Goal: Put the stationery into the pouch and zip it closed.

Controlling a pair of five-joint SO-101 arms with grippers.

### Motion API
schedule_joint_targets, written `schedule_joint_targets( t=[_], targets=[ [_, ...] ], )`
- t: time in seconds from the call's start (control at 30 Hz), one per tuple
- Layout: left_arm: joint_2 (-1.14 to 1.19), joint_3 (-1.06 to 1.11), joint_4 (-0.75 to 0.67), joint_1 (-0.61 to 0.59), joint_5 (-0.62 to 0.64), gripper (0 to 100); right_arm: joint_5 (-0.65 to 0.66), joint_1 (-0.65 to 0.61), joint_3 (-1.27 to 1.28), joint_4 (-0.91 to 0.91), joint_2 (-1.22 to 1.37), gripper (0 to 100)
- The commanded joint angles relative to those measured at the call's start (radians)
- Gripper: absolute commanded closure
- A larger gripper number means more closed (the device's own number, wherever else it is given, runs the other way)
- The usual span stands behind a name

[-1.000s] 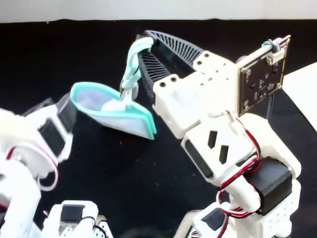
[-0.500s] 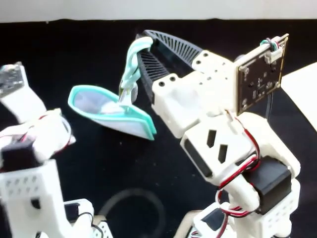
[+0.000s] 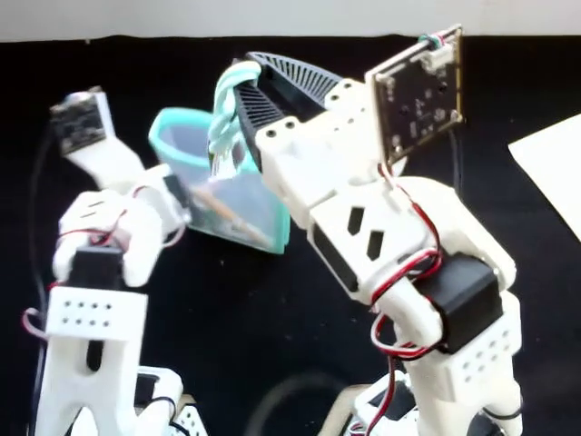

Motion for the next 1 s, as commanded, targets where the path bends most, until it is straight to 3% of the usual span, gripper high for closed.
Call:
schedule_joint_targets(
  t=[0.0,0.13,0.3,0.67,0.97],
  targets=[
    [0.082,-0.007,-0.098,0.074,0.008,99,0.009,-0.012,-0.039,-0.022,0.008,99.3],
    [0.197,-0.008,-0.288,0.079,0.008,99,0.009,-0.013,-0.045,-0.019,0.005,99.3],
    [0.288,-0.01,-0.381,0.038,0.008,99,0.009,-0.028,-0.093,0.035,0.004,99.3],
    [0.341,-0.044,-0.446,0.039,0.008,99,0.009,-0.051,-0.15,0.033,0.01,99.3],
    [0.343,-0.081,-0.446,0.217,0.008,99,0.009,-0.07,-0.151,0.033,0.01,99.3]
  ],
)
